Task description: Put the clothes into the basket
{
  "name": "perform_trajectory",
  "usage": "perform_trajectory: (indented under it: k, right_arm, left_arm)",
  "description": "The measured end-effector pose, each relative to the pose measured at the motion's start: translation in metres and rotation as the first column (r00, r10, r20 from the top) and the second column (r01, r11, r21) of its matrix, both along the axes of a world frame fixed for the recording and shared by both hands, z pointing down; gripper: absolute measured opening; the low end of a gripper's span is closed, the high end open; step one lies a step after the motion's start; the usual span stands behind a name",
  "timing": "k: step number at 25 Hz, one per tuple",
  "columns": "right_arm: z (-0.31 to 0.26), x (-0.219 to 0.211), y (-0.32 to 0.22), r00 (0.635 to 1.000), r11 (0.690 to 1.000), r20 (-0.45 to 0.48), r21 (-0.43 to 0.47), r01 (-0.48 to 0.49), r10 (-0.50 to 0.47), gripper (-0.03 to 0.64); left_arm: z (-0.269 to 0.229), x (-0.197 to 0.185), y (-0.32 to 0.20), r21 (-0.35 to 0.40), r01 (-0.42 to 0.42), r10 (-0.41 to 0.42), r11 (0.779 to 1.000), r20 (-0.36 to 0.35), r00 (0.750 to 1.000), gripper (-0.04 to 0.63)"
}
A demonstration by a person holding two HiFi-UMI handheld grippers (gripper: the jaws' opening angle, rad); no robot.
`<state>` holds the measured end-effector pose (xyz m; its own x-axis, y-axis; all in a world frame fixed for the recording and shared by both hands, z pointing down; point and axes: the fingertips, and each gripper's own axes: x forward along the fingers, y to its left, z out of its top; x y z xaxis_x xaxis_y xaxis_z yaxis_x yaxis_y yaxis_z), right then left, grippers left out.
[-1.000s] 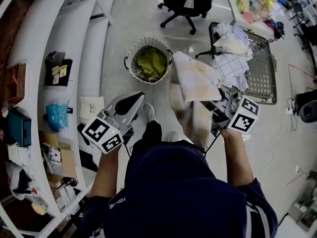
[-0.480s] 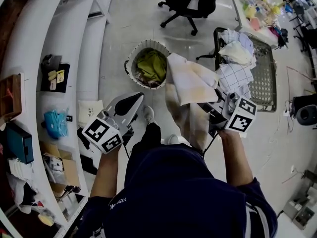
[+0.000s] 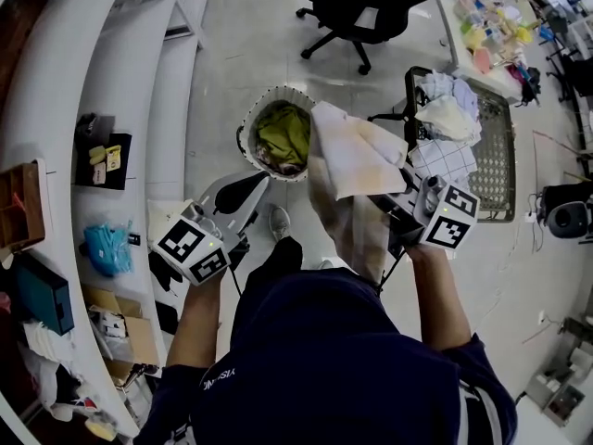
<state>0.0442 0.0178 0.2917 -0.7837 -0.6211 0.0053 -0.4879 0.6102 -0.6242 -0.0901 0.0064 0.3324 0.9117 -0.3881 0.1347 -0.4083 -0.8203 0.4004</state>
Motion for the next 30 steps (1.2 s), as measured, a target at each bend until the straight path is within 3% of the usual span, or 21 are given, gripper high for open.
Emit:
perform_trajectory:
  k: [12,30]
  right_arm:
    - [-0.009,-0.027,-0.061,1.0,1.0,-0.014,0.008,-0.028,0.028,0.12]
    - [0.025,-0.034,-0.123,1.0,0.998,0.003,-0.065,-0.017,0.018,0.118]
  left_arm:
    - [-0.004,-0.017,-0.068,0.008,-0.063,0.063,0.998,-0.017,0.998,0.005]
    - [0.02,-0.024,-0.104,-0.04,-0.038,0.039,0.998,0.025,0.999,0.003]
